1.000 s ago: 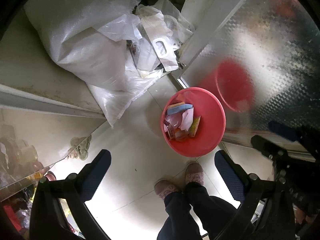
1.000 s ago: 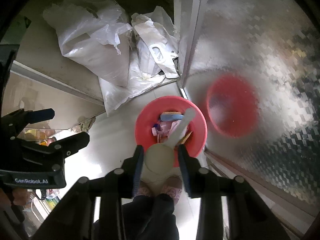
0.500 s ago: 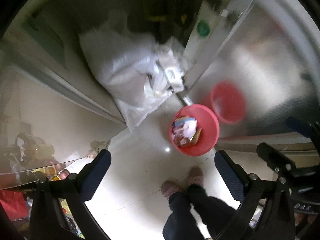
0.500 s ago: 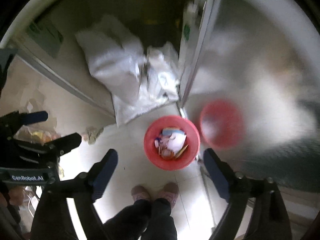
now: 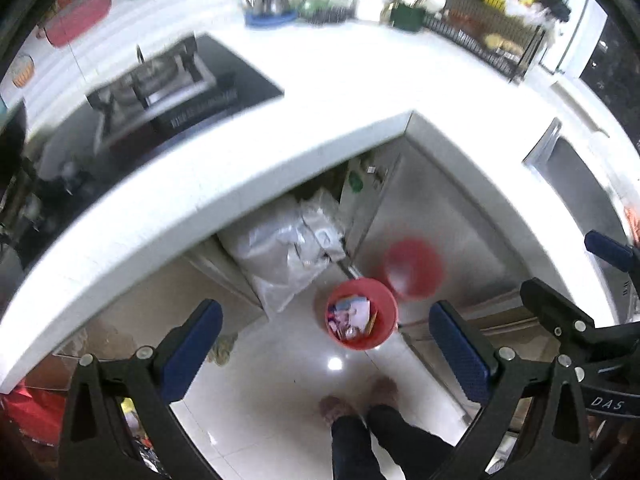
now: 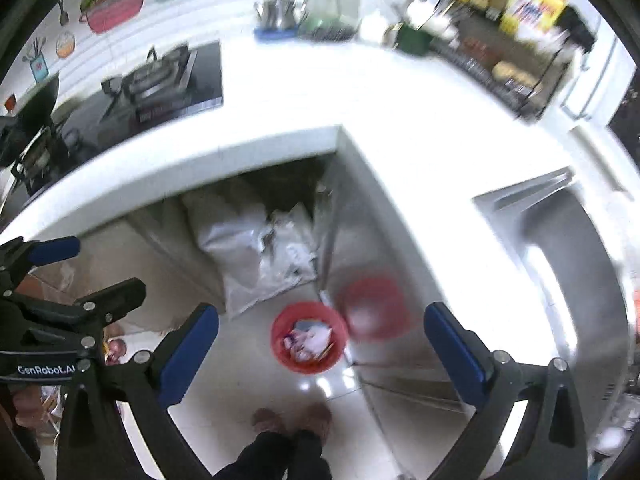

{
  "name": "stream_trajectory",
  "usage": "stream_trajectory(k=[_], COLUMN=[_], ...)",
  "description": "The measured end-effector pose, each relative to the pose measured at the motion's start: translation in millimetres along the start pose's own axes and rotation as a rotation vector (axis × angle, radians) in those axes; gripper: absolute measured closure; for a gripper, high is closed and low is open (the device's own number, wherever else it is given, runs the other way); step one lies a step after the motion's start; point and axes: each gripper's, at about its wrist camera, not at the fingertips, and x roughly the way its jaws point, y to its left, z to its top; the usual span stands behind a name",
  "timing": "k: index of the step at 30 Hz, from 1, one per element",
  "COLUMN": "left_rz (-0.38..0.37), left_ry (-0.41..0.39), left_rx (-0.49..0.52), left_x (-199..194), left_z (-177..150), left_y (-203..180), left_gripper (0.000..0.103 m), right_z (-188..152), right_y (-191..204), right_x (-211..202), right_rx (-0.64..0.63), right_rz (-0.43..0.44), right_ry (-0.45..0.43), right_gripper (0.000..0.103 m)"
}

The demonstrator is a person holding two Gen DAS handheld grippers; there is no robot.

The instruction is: Collect trash

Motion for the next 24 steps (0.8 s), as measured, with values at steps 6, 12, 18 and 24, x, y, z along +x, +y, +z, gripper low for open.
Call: stream_trajectory(k=[6, 12, 18, 24], left_rz=[-0.003, 0.039, 0.03, 0.081], left_ry=[-0.08, -0.151, -0.211, -0.232], left_rx=[0.021, 0.02, -0.034, -0.051], left_x=[-50.3, -94.5, -140.9, -176.1], left_z=[2.0, -7.2, -38.9, -86.6], left_y=[-22.9, -51.7, -80.5, -114.4], left_gripper=[0.001, 0.001, 0.001, 0.001], right_z=[3.1, -6.7, -29.8, -66.7], right_y=[-16.4, -32.7, -54.1, -73.6], right_x=[-58.9, -100.2, -131.6, -173.9], right_rx=[0.033, 0.075, 0.049, 0.02], right_rz=[-0.026, -0.032, -0.007, 0.018], right_ry=[-0.09, -0.166, -0.203, -0.267], right_gripper=[0.0, 0.001, 0.001, 0.001])
